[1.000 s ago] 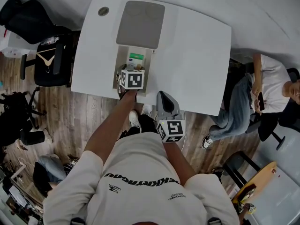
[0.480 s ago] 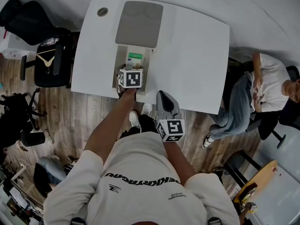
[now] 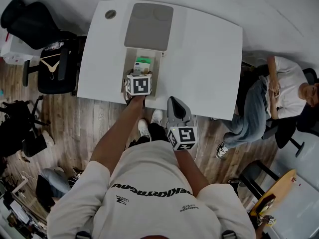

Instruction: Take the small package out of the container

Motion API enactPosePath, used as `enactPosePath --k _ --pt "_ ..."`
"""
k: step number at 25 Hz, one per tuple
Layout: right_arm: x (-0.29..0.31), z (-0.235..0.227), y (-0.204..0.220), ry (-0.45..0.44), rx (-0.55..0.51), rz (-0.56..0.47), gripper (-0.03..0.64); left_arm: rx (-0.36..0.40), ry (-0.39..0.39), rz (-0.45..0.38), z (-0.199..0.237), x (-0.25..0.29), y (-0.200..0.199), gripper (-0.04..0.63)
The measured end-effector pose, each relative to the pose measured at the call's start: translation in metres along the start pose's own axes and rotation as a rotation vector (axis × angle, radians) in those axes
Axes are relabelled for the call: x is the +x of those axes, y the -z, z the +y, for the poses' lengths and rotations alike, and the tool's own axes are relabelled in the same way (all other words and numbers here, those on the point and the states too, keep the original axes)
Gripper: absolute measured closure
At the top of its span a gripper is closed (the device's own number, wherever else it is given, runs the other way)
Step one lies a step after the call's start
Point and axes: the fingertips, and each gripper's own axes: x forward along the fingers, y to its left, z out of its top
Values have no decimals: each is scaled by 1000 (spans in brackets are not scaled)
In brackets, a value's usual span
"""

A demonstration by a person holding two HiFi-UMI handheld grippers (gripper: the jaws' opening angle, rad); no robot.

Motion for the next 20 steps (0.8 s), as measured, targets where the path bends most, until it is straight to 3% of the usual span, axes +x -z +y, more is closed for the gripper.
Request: enactPosePath --k 20 --pt "-28 13 -12 31 -30 -59 618 10 53 -101 -15 -50 -1 238"
